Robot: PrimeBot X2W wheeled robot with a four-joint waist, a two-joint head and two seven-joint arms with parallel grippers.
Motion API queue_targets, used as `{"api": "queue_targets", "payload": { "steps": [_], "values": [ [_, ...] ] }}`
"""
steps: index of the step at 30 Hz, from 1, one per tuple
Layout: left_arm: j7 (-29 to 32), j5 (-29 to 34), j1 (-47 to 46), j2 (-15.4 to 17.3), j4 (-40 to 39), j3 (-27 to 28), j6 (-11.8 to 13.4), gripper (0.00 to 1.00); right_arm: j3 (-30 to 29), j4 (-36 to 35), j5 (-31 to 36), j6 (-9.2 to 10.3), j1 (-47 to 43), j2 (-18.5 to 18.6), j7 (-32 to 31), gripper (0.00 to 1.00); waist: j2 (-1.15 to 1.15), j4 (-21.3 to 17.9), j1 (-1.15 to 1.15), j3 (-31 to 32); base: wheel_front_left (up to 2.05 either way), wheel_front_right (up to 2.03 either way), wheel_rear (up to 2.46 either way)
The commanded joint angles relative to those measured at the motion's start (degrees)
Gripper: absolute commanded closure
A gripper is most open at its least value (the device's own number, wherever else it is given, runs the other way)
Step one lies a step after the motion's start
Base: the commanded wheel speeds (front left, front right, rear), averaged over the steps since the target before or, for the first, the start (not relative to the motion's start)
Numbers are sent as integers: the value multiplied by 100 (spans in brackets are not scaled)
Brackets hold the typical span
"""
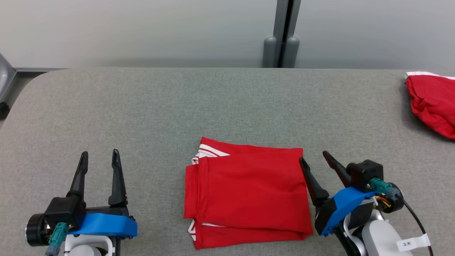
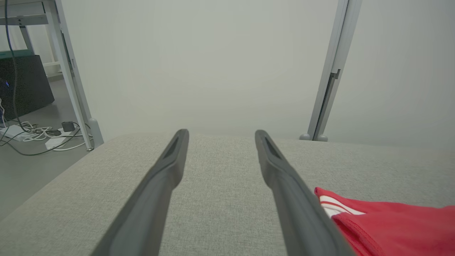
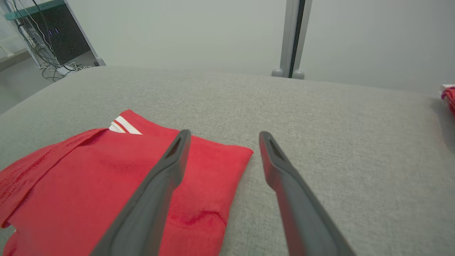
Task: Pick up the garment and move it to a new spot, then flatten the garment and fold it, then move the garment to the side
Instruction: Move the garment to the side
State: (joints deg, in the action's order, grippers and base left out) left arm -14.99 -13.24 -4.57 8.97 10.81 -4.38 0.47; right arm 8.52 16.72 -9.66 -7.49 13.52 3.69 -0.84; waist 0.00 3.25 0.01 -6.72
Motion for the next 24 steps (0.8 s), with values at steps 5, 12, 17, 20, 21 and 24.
{"api": "queue_targets", "payload": {
  "steps": [5, 12, 17, 20, 21, 24],
  "values": [
    [-25, 46, -179, -60, 29, 17, -49, 0, 77, 628, -72, -3, 48, 5, 90, 0, 0, 137, -1, -166, 0, 0, 0],
    [-25, 83, -287, -118, 75, 37, -97, 0, 255, 1238, -123, -3, 93, -30, 197, 0, 0, 214, -1, -307, 0, 0, 0],
    [-25, 117, -319, -137, 117, 56, -126, 0, 329, 1570, -186, -2, 154, -50, 232, 0, 0, 242, -1, -348, 0, 0, 0],
    [-25, 122, -346, -158, 140, 85, -132, 0, 462, 1788, -295, -3, 199, -67, 260, 0, 0, 240, -1, -376, 0, 0, 0],
    [-25, 124, -350, -170, 149, 90, -138, 0, 538, 1846, -336, -3, 228, -75, 258, 0, 0, 240, -1, -384, 0, 0, 0],
    [-25, 149, -363, -205, 170, 103, -149, 0, 727, 2017, -502, -8, 323, -87, 264, 80, 0, 238, -1, -407, 0, 0, 0]
  ]
}}
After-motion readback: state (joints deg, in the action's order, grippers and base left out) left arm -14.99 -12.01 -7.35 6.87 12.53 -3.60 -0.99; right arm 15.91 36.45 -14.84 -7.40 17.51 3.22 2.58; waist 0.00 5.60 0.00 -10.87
